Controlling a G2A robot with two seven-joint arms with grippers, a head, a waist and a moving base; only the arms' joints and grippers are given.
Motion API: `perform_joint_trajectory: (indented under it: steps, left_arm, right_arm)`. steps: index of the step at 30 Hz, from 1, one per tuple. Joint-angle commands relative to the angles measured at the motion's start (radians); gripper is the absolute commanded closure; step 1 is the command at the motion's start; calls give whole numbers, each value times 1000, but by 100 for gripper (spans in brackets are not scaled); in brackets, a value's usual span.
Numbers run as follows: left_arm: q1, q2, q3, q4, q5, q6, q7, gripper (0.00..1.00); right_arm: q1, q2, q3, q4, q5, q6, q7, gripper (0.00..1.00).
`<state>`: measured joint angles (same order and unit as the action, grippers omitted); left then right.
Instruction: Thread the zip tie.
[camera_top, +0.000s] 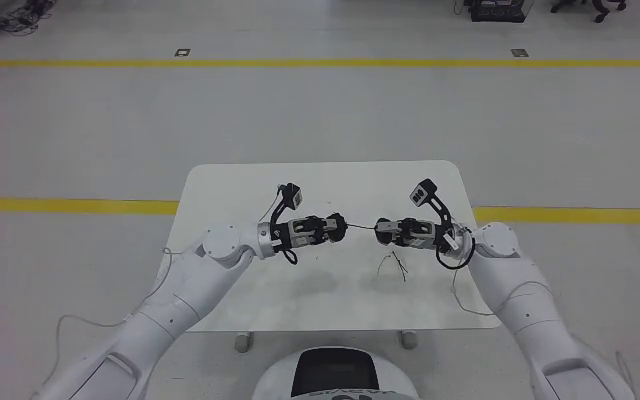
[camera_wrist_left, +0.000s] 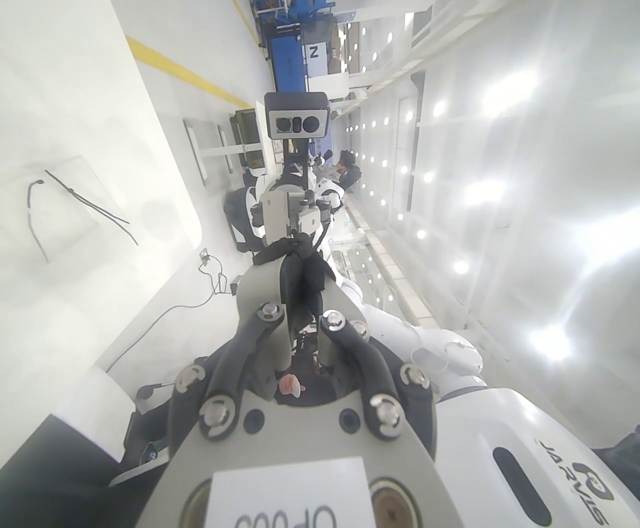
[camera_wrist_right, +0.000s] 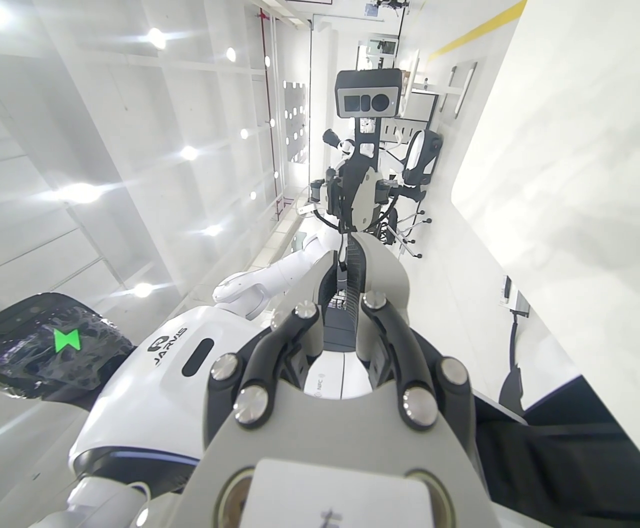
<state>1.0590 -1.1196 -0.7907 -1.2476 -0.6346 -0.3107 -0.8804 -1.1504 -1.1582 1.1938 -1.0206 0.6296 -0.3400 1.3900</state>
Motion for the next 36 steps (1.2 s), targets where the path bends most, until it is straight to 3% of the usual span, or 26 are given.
perform_joint_trajectory:
  steps: [1,6,13,14,15,16,26,36]
  left_arm:
    - [1,-1,-1,0,0,1,-1,100]
    - [1,-2,-3,2,1,3,-3,100]
    - [1,-5,-5,6,6,5,-5,100]
    - [0,-5,-4,6,10,6,-5,80]
    - [-3,-5,-3,7,19,5,-7,36]
    - [-4,-5,-3,7,28,3,-5,0]
    - [-2,-6,-4,-8,73,-2,13,0]
    - [-4,-7,-1,-2,88,21,16,0]
  right_arm:
    - [0,-1,1,0,-2,0,0,92]
    - [-1,-3,6,0,-9,0,0,100]
    - [-3,-5,11,2,-16,0,0,100]
    - [-3,-5,12,3,-17,0,0,100]
    - [-3,-6,12,3,-18,0,0,100]
    - [-3,-6,13,3,-17,0,0,100]
    - [-7,-4,18,3,-4,0,0,100]
    - [-10,-3,-2,-9,3,0,0,100]
